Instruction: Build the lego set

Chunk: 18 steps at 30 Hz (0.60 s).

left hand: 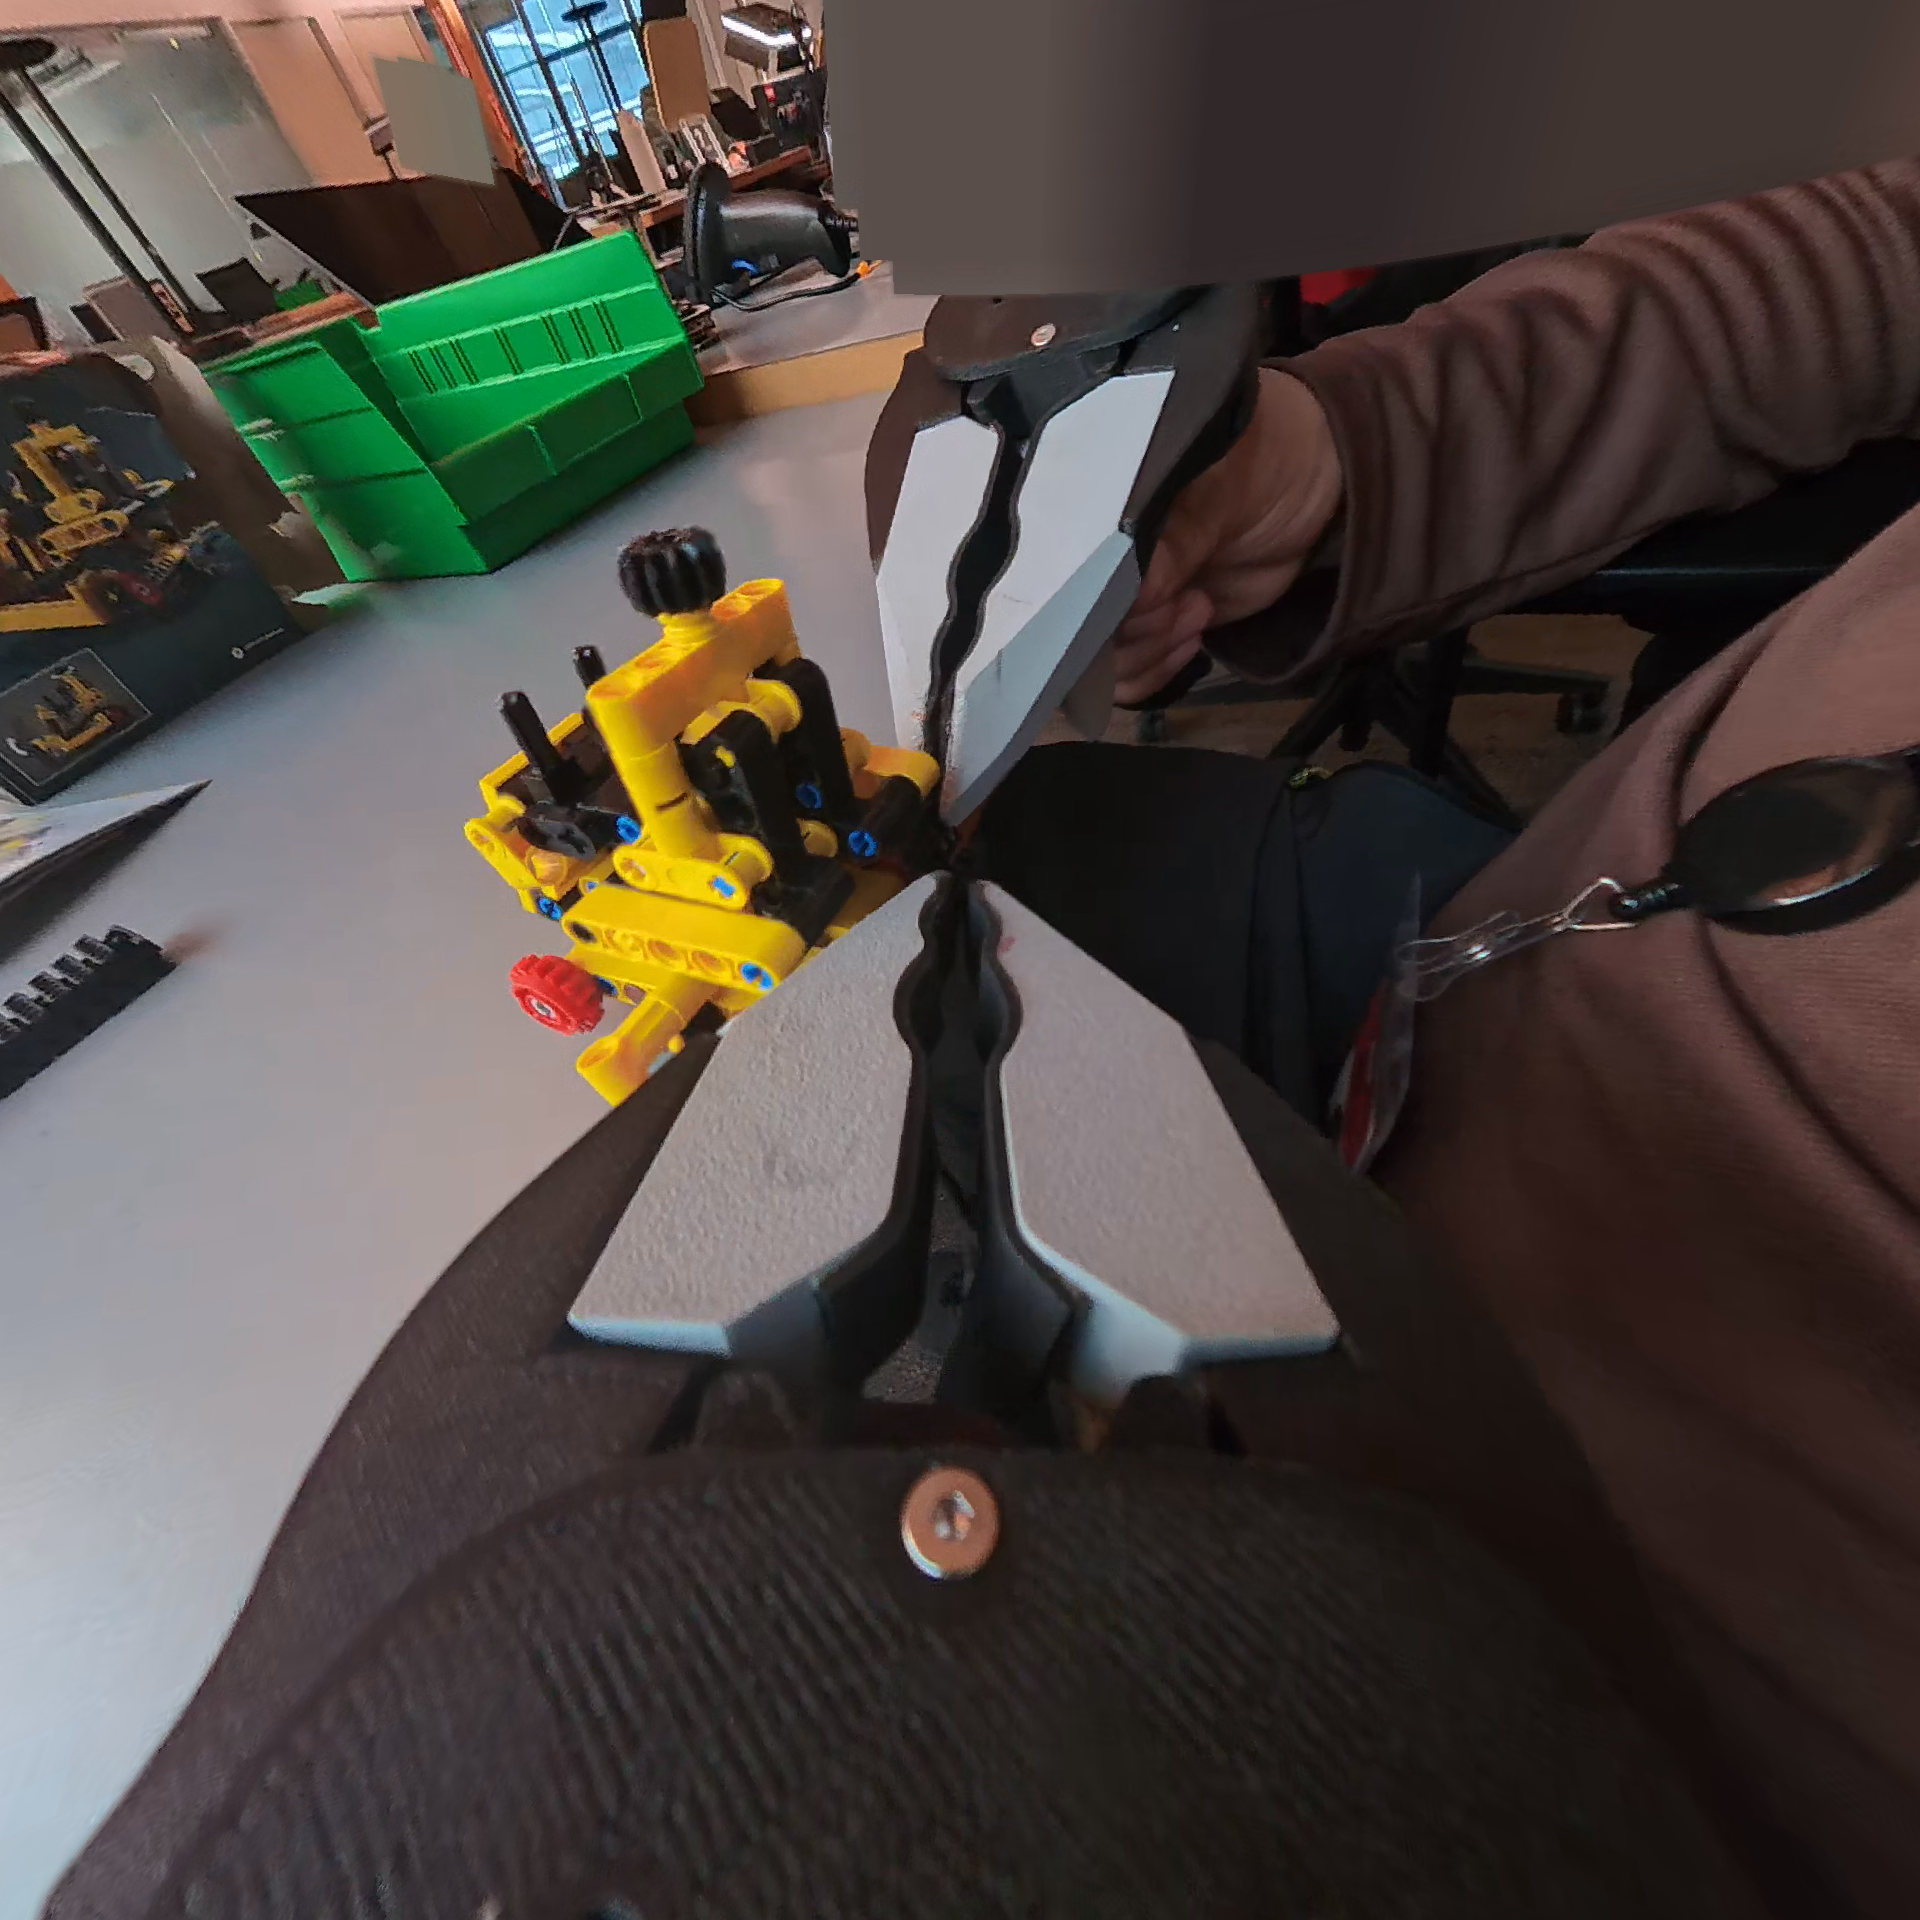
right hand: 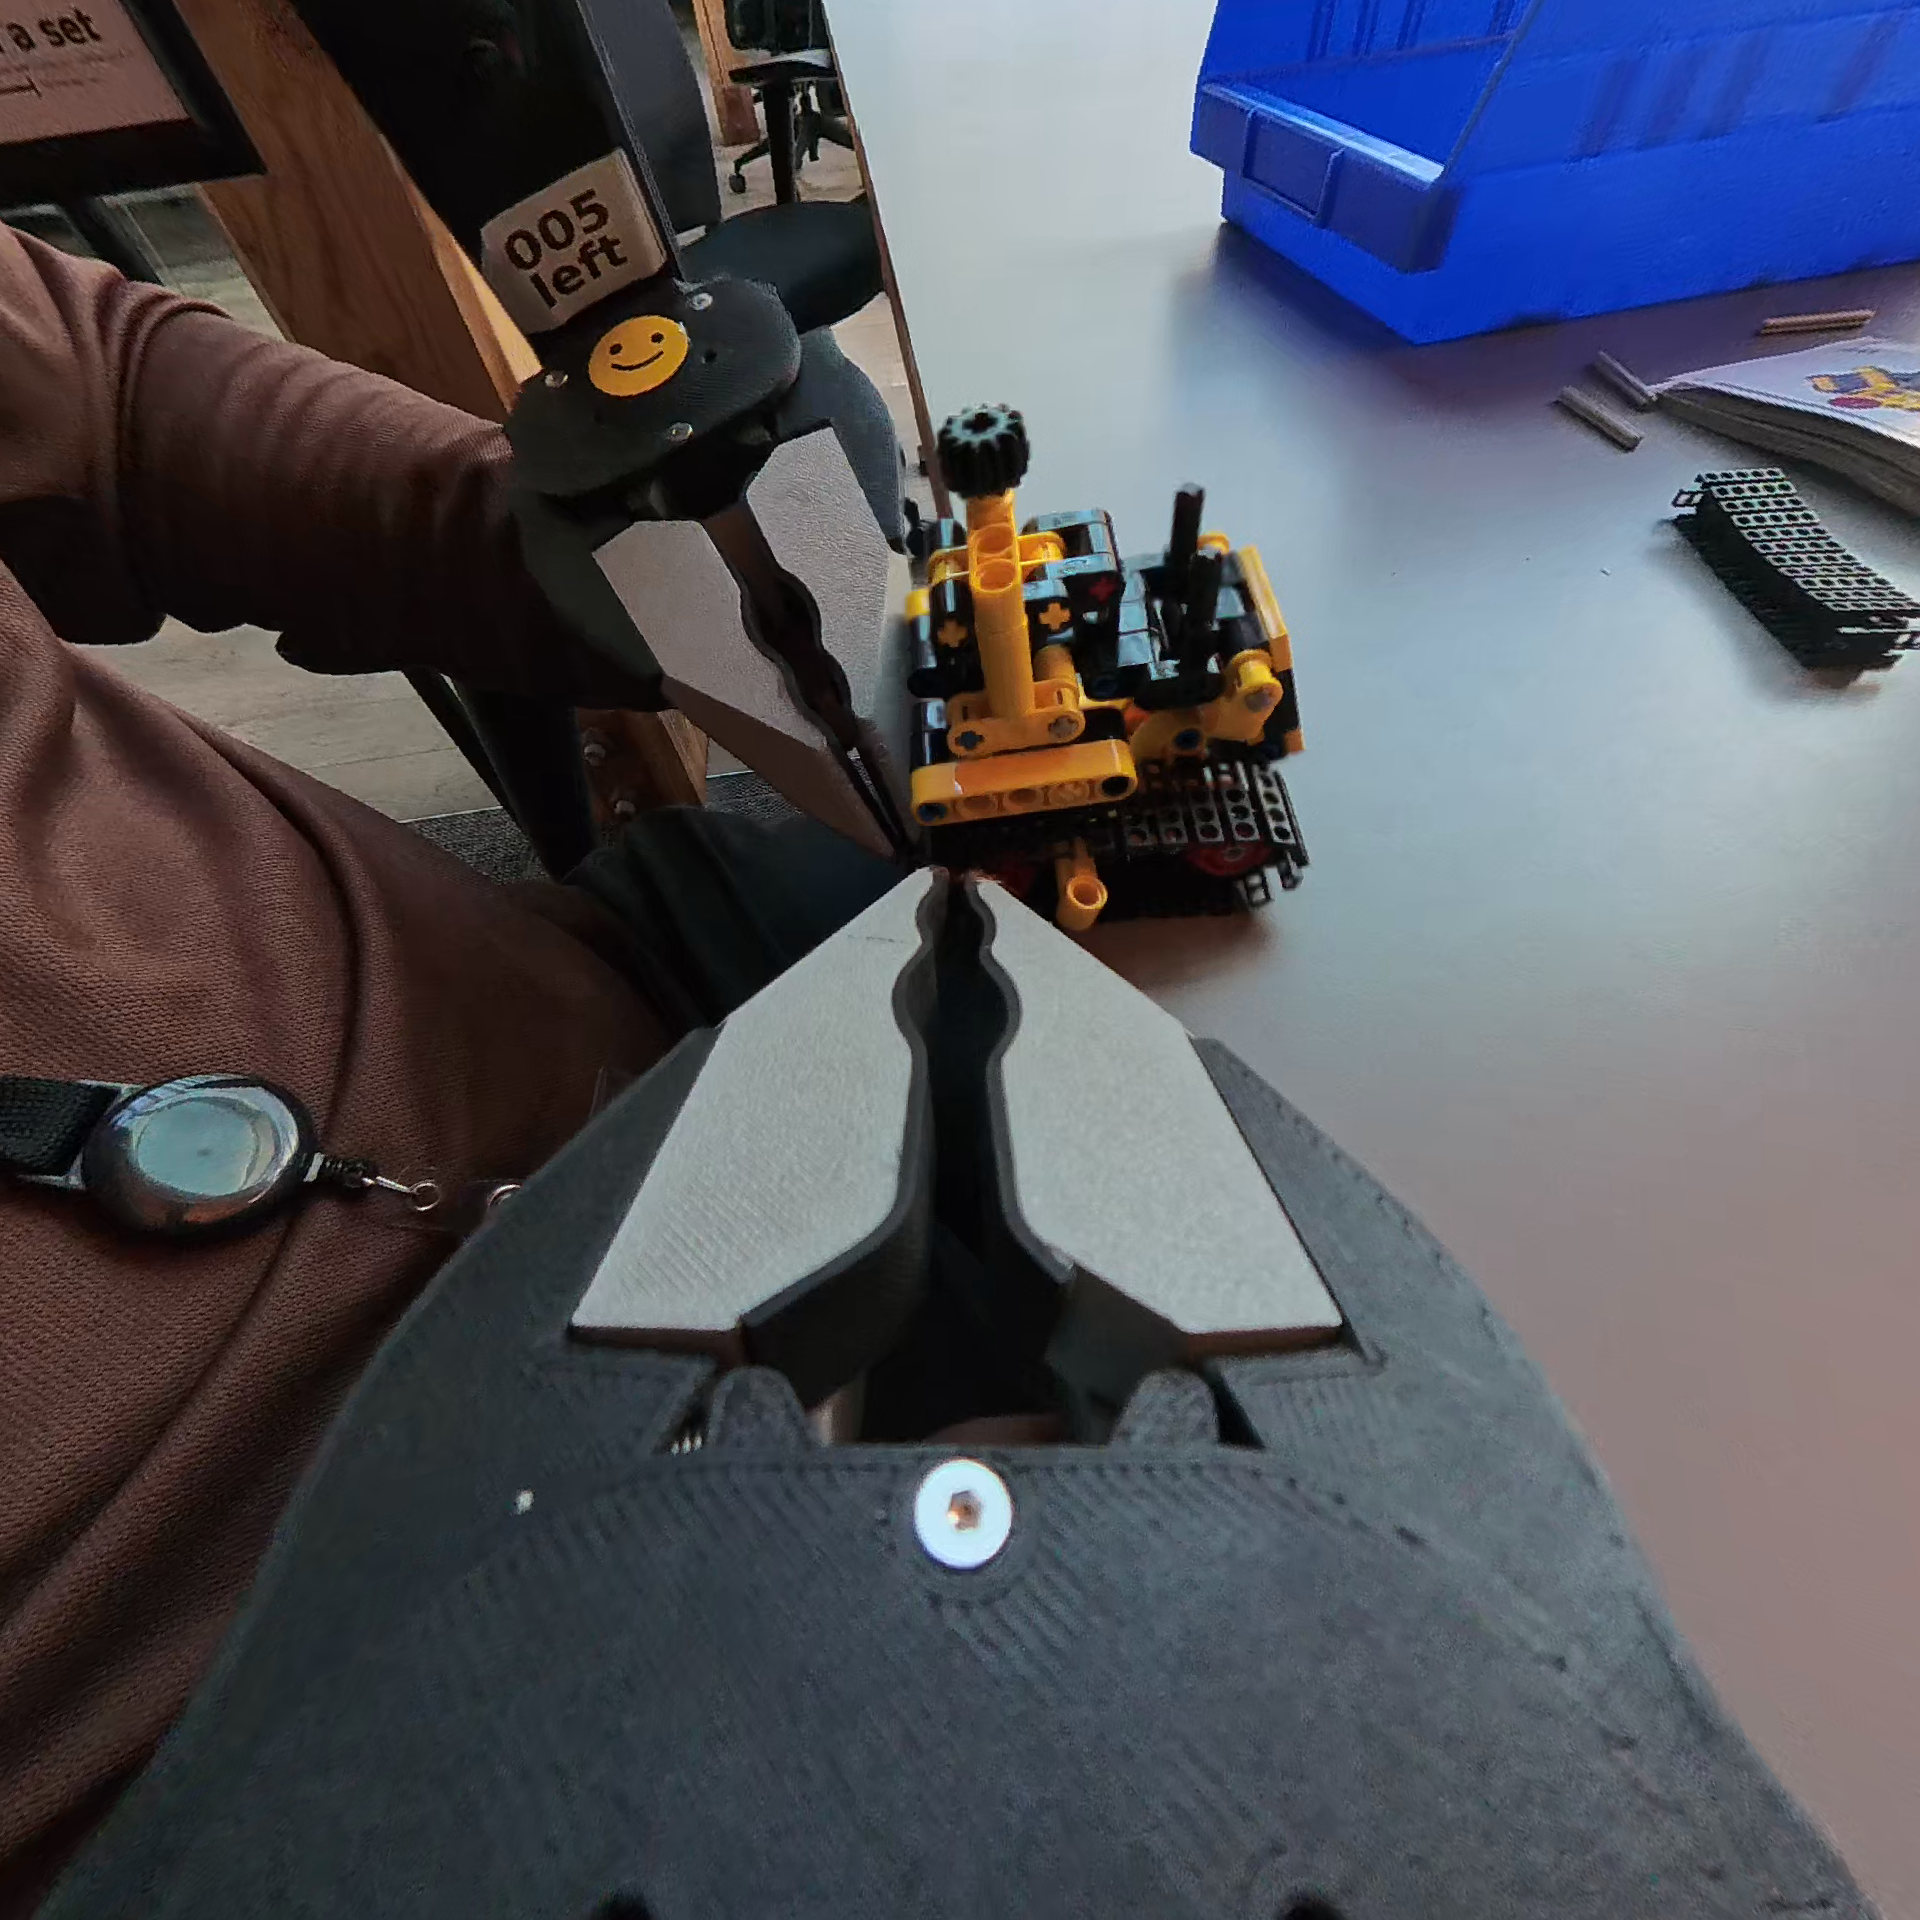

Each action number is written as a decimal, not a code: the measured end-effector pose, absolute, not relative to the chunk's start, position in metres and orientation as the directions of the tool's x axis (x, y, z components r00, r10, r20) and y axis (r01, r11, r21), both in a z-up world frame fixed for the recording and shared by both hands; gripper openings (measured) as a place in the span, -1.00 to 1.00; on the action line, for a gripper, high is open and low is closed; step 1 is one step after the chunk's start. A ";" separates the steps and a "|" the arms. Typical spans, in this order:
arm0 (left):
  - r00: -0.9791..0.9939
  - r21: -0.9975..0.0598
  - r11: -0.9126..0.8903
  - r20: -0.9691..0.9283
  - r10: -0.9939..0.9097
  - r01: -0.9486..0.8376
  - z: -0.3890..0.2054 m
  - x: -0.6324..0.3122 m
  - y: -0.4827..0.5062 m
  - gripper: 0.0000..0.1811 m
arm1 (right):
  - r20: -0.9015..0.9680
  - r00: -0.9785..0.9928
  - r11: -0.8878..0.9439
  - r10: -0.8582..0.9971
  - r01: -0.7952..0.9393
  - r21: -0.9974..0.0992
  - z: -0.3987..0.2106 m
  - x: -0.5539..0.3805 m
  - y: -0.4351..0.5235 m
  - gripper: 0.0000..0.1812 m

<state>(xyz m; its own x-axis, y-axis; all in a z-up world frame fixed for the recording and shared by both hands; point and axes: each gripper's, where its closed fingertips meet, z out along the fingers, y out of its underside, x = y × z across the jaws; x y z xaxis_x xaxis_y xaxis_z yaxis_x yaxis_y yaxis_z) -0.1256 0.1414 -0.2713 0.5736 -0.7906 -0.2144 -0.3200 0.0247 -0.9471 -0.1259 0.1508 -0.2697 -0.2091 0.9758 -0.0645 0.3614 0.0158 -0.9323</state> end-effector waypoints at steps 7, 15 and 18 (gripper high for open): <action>0.579 -0.960 0.016 -0.181 -0.795 -0.279 -0.268 -0.126 0.142 -1.00 | -0.056 -0.194 0.018 0.979 0.361 -0.932 -0.269 -0.127 0.152 -1.00; 0.601 -0.981 -0.038 -0.087 -0.794 -0.192 -0.264 -0.126 0.144 -1.00 | -0.089 -0.191 -0.016 0.977 0.352 -0.936 -0.266 -0.127 0.154 -1.00; 0.615 -0.986 -0.070 -0.040 -0.787 -0.154 -0.264 -0.125 0.145 -1.00 | -0.100 -0.191 -0.025 0.976 0.357 -0.934 -0.266 -0.126 0.154 -1.00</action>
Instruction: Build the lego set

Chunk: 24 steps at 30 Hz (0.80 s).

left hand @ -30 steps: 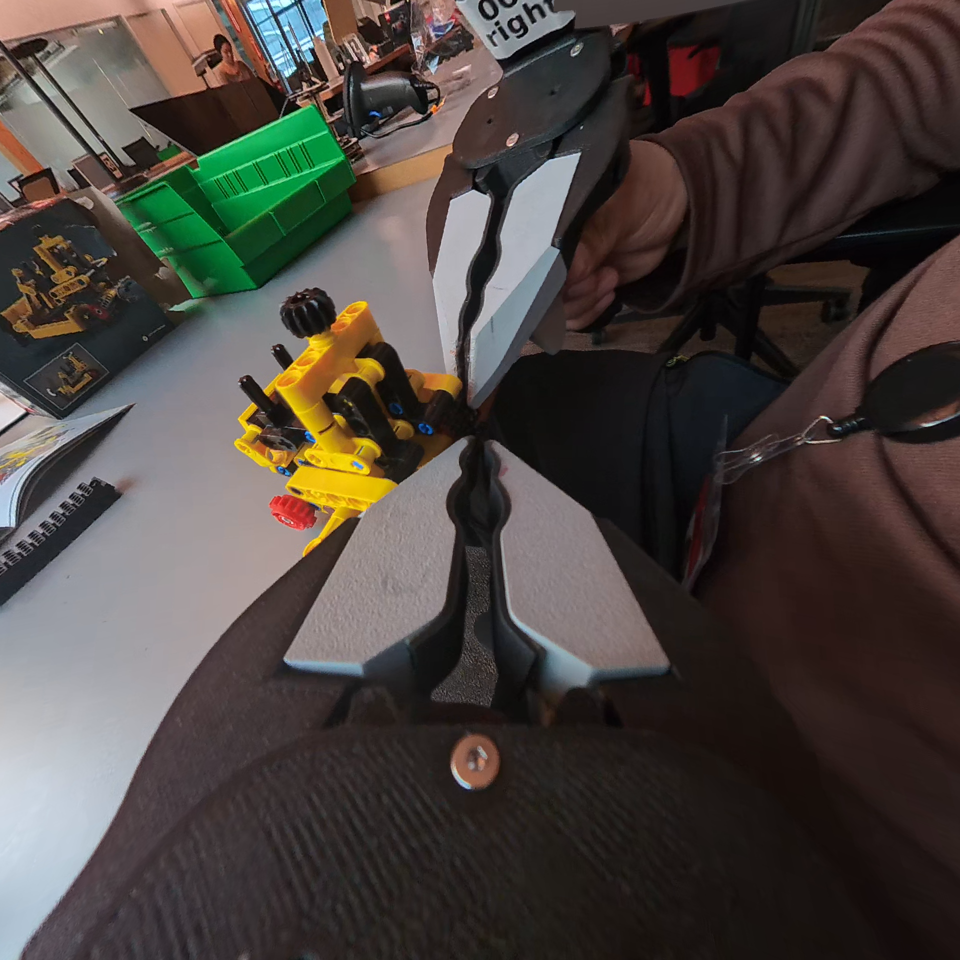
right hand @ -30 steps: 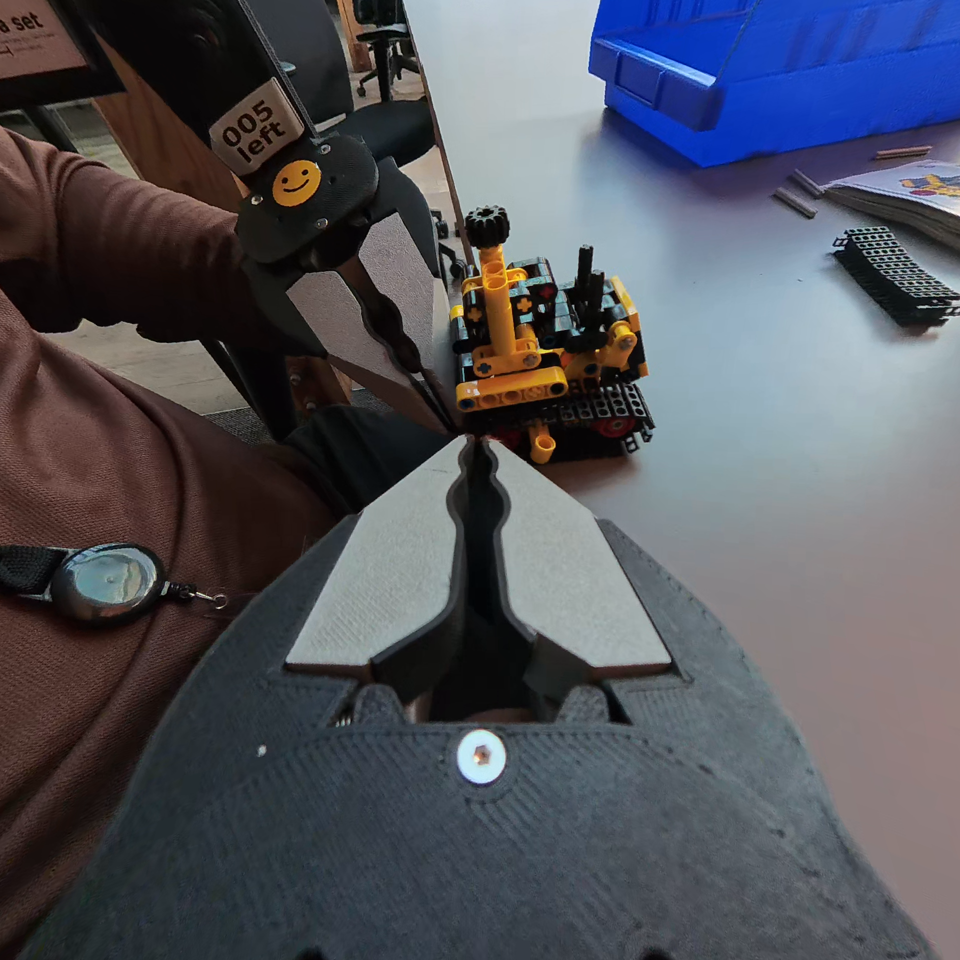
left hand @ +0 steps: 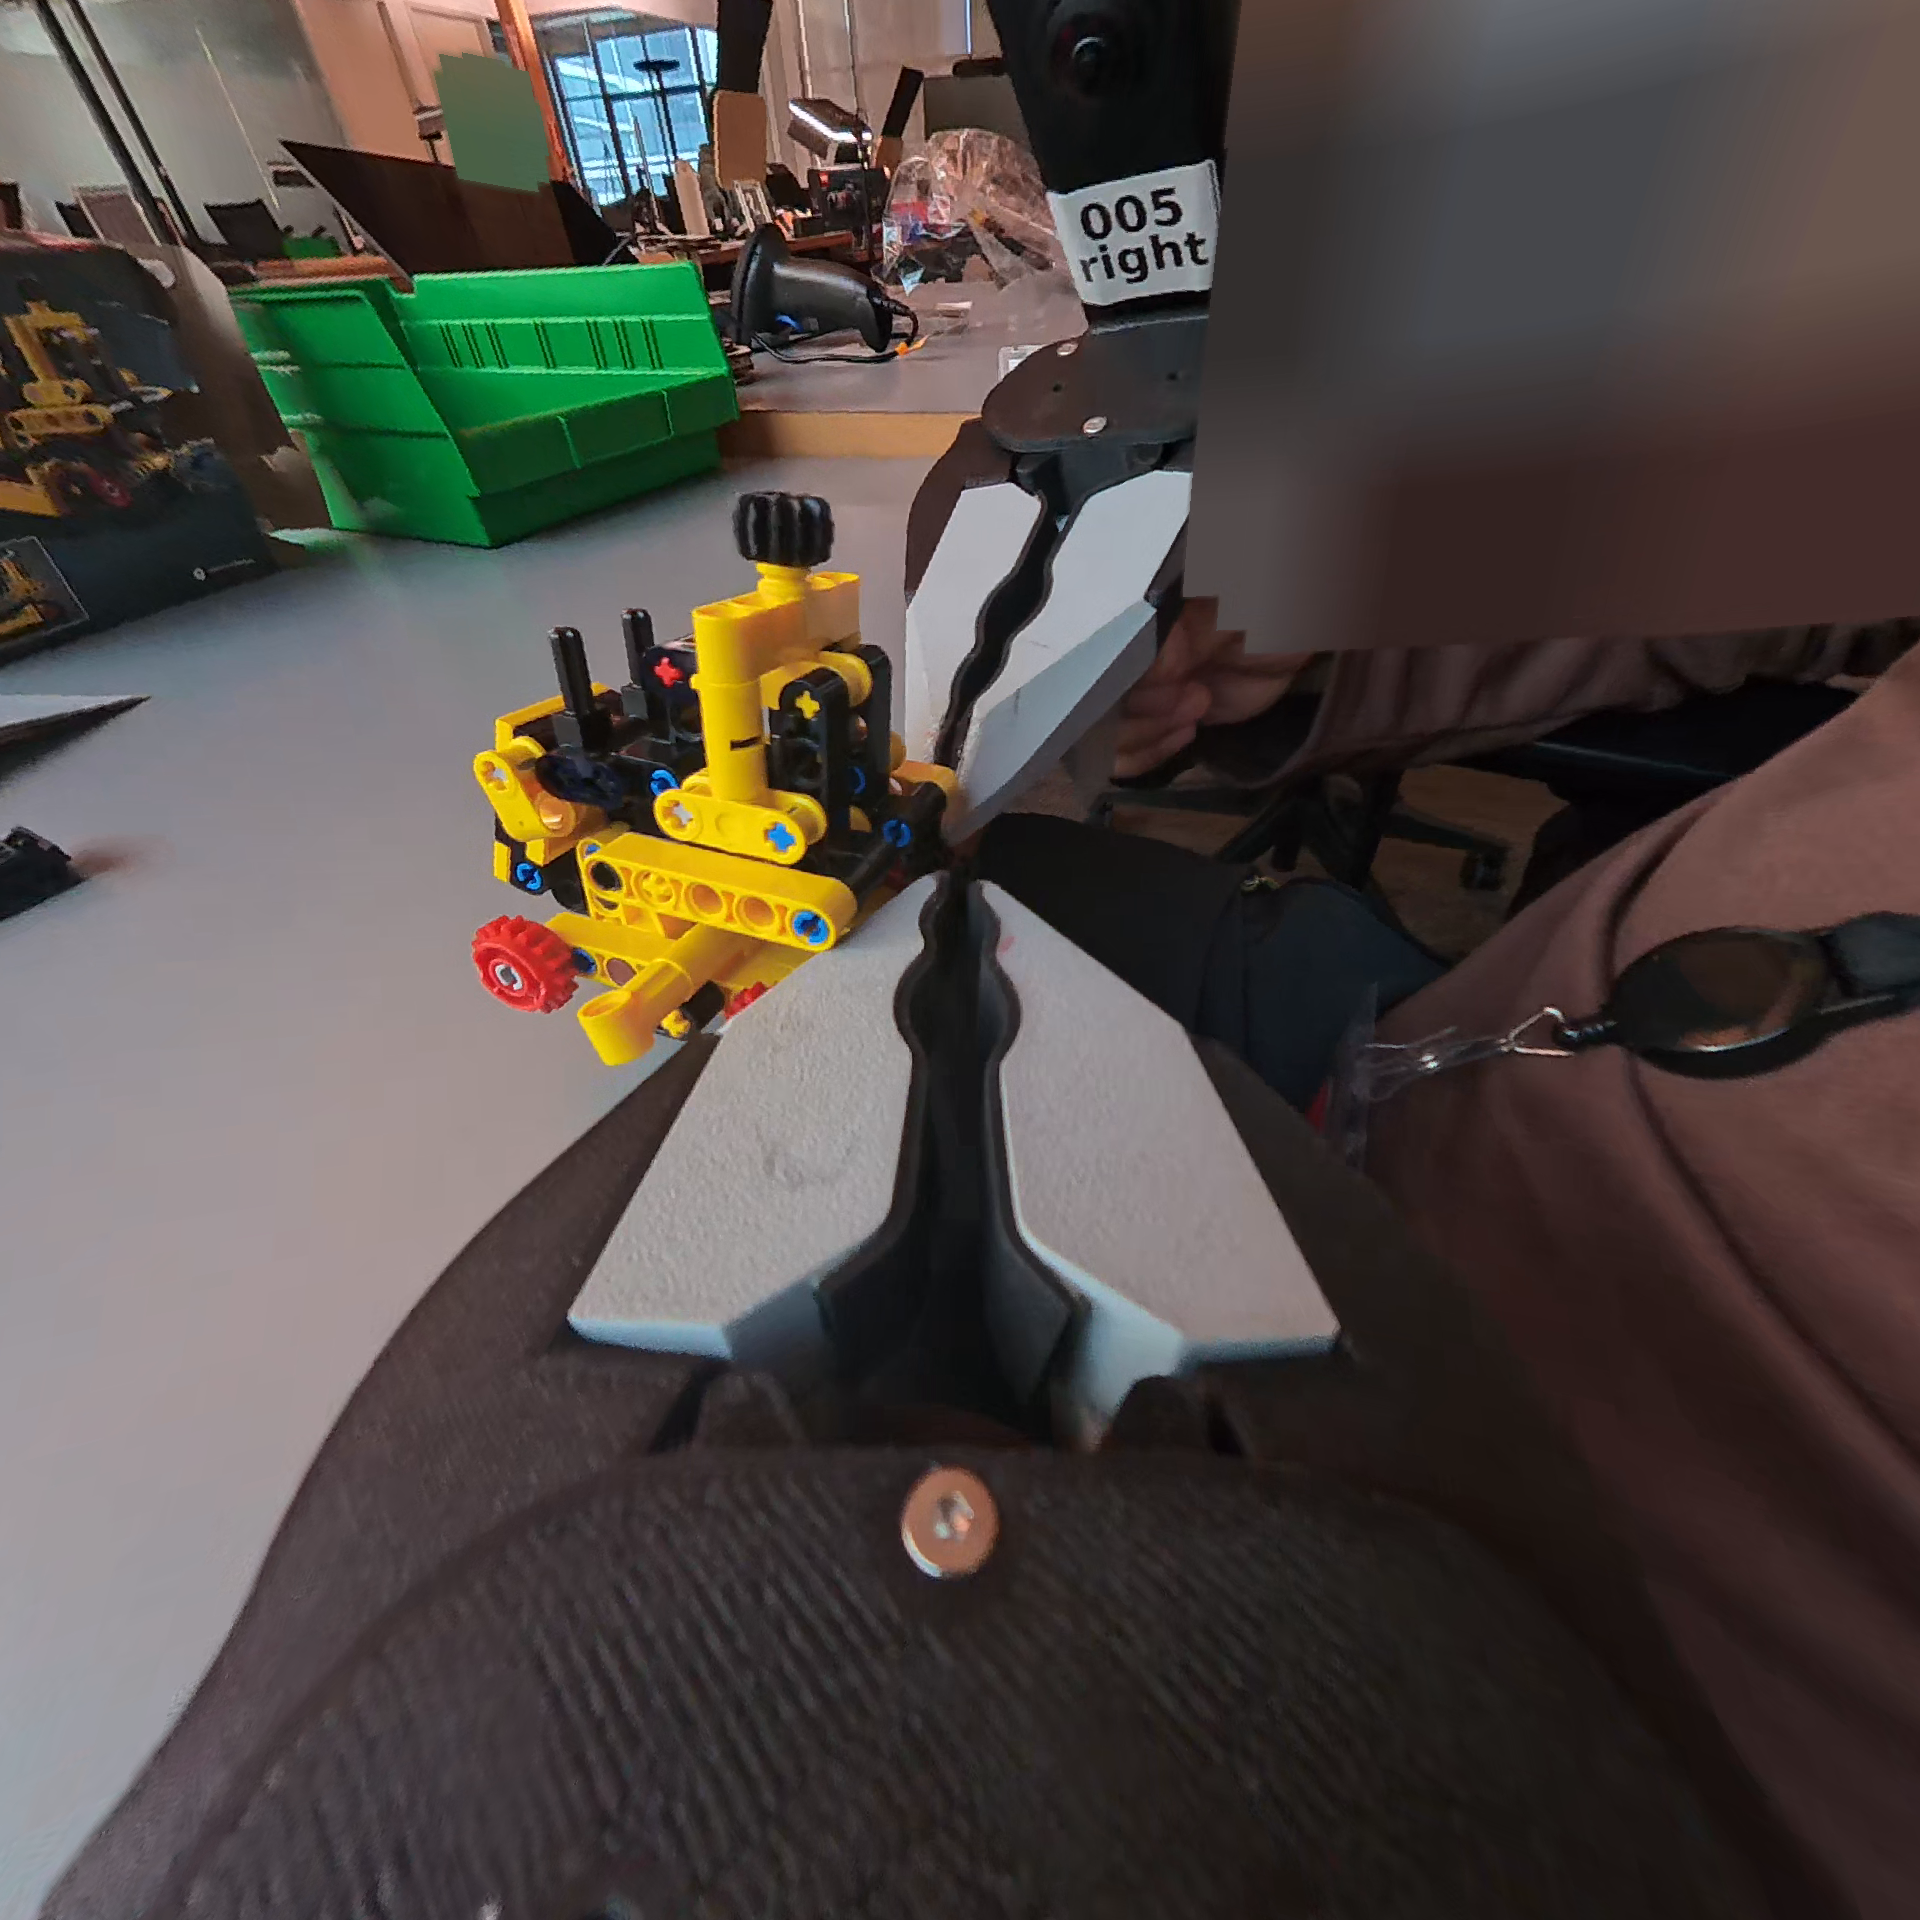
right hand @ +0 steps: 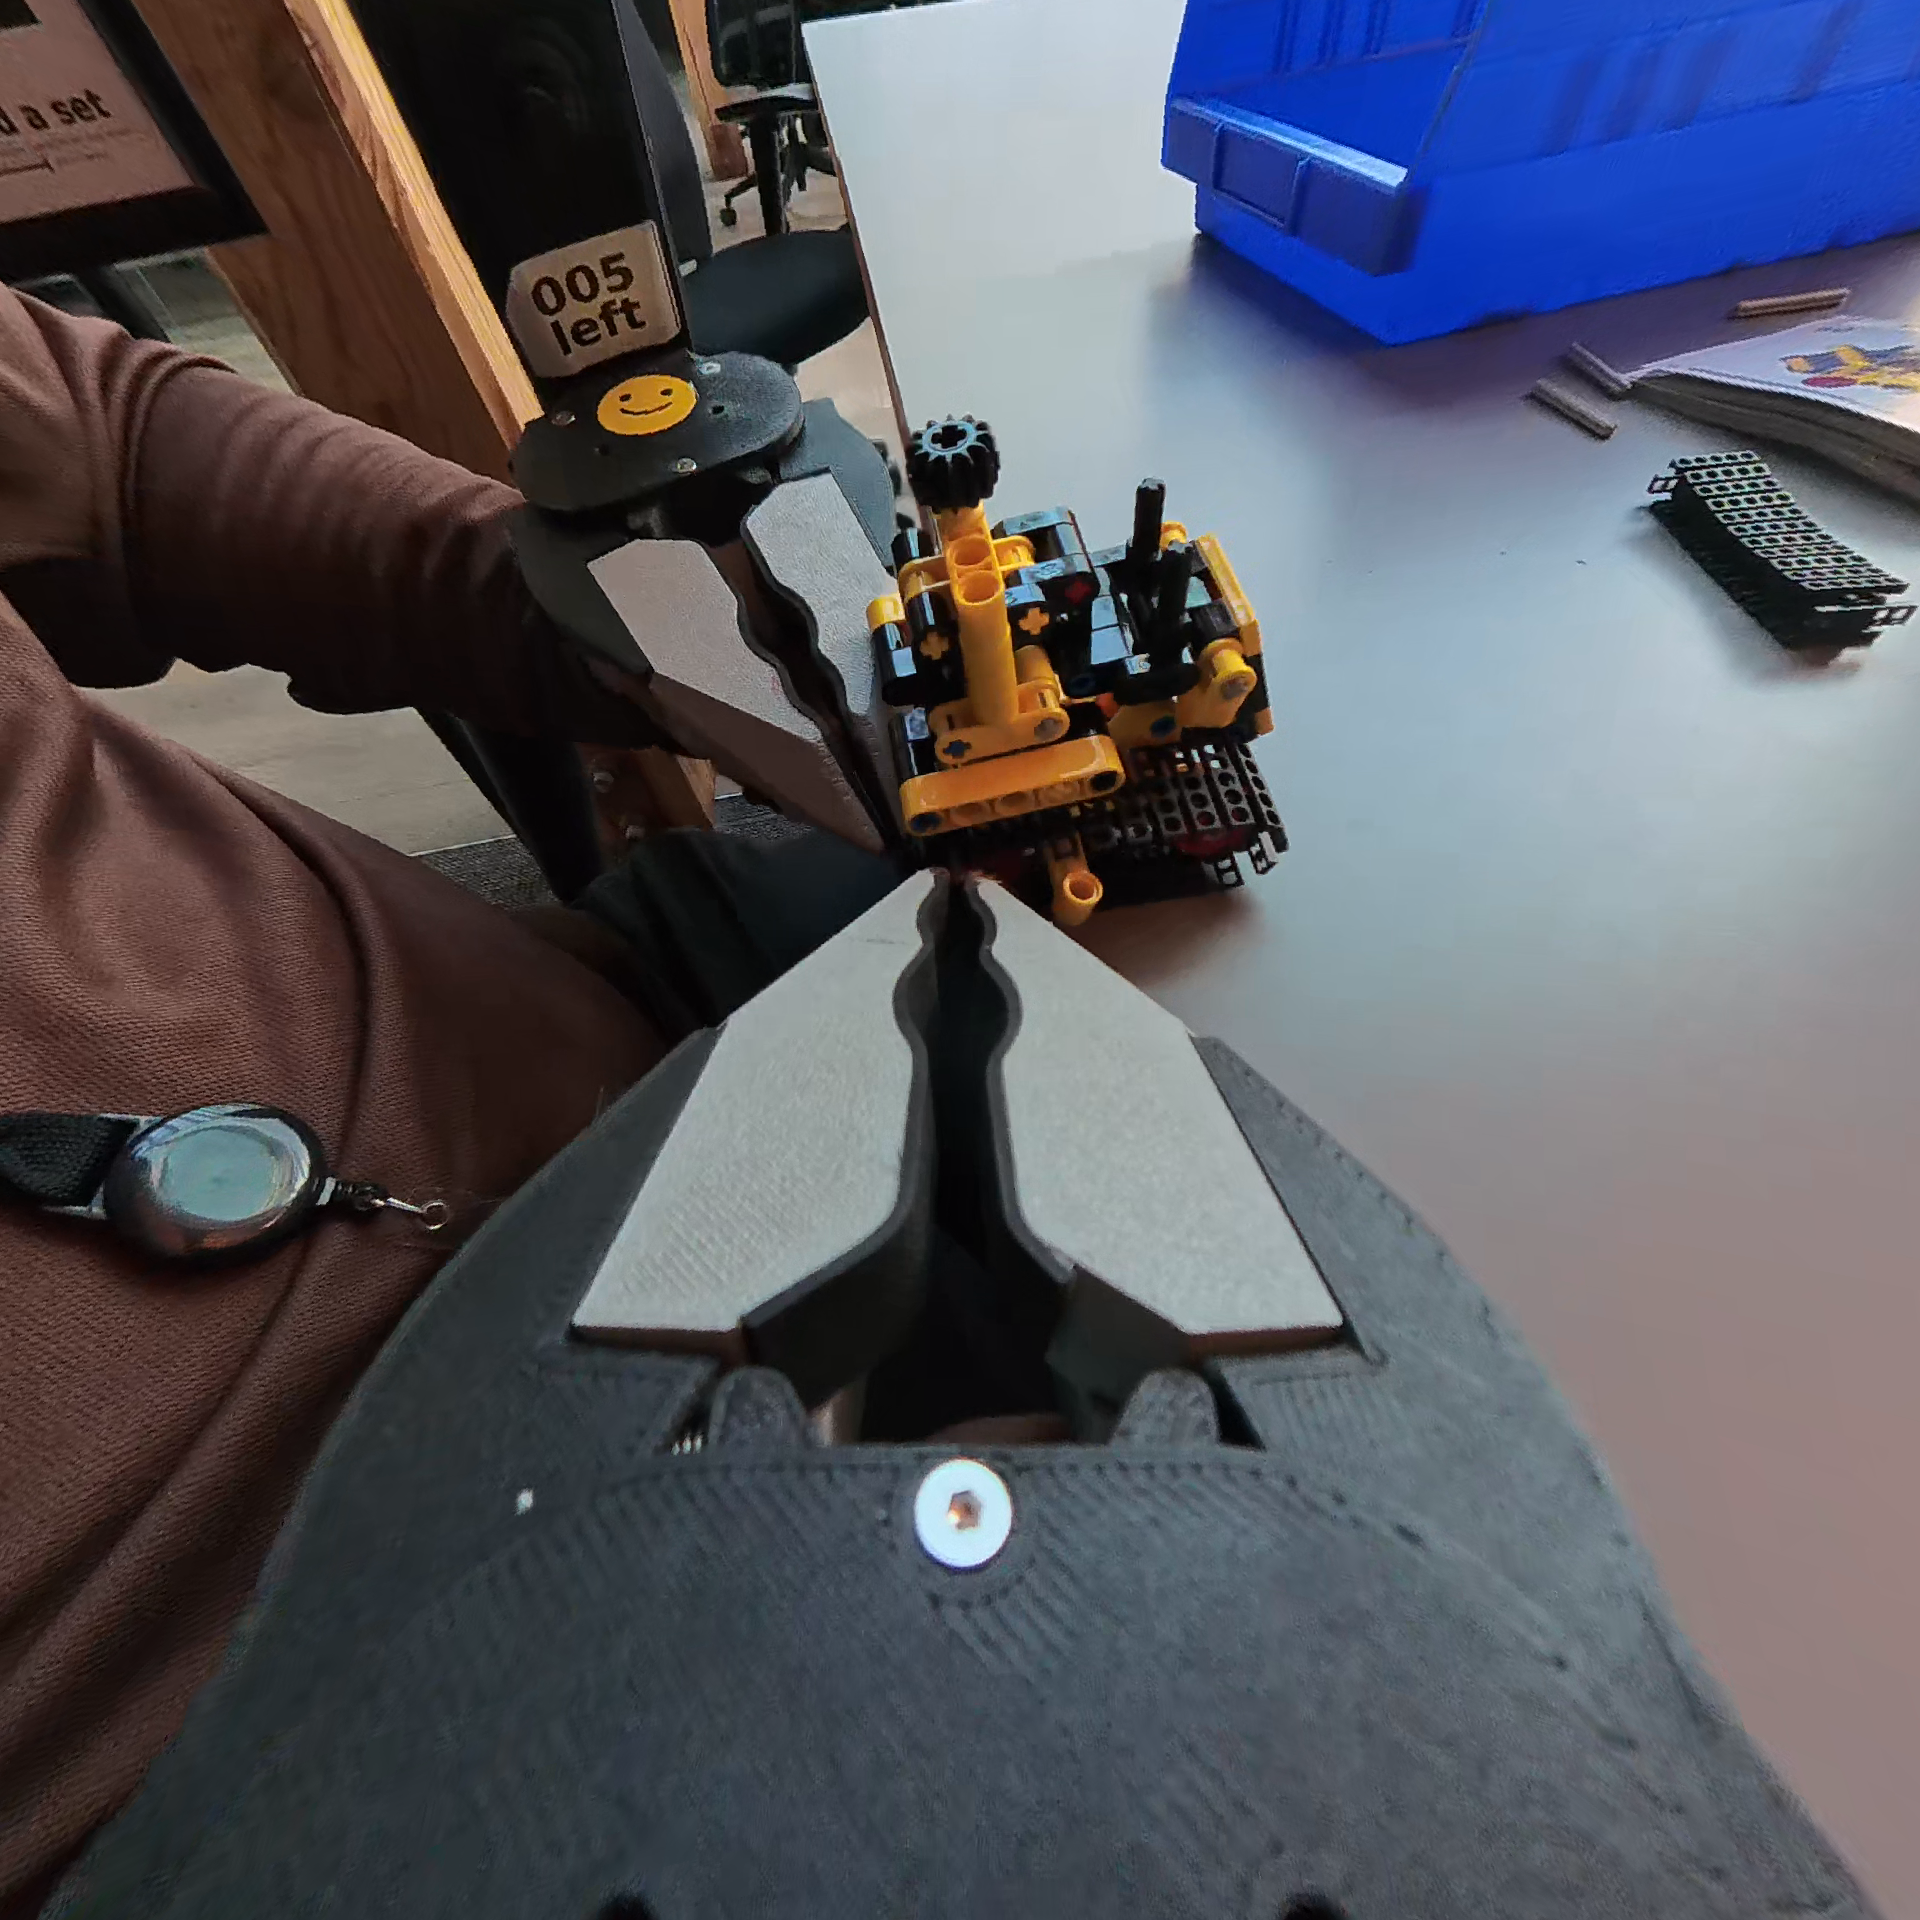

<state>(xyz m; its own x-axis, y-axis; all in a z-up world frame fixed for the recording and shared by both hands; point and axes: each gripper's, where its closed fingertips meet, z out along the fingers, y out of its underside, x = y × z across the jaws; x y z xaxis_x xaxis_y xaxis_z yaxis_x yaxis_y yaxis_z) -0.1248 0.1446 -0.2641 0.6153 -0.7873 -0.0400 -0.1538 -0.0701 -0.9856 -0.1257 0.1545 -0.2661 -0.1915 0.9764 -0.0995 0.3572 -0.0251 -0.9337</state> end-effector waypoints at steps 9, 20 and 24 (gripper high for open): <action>0.617 -0.979 -0.205 0.171 -0.768 0.017 -0.259 -0.124 0.146 -1.00 | -0.129 -0.197 -0.050 0.972 0.364 -0.930 -0.265 -0.124 0.155 -1.00; 0.594 -0.948 -0.299 0.304 -0.745 0.110 -0.259 -0.126 0.147 -1.00 | -0.077 -0.198 -0.005 0.977 0.339 -0.941 -0.264 -0.125 0.154 -1.00; 0.600 -0.947 -0.301 0.306 -0.739 0.112 -0.260 -0.126 0.148 -1.00 | -0.076 -0.201 -0.001 0.977 0.348 -0.938 -0.265 -0.125 0.154 -1.00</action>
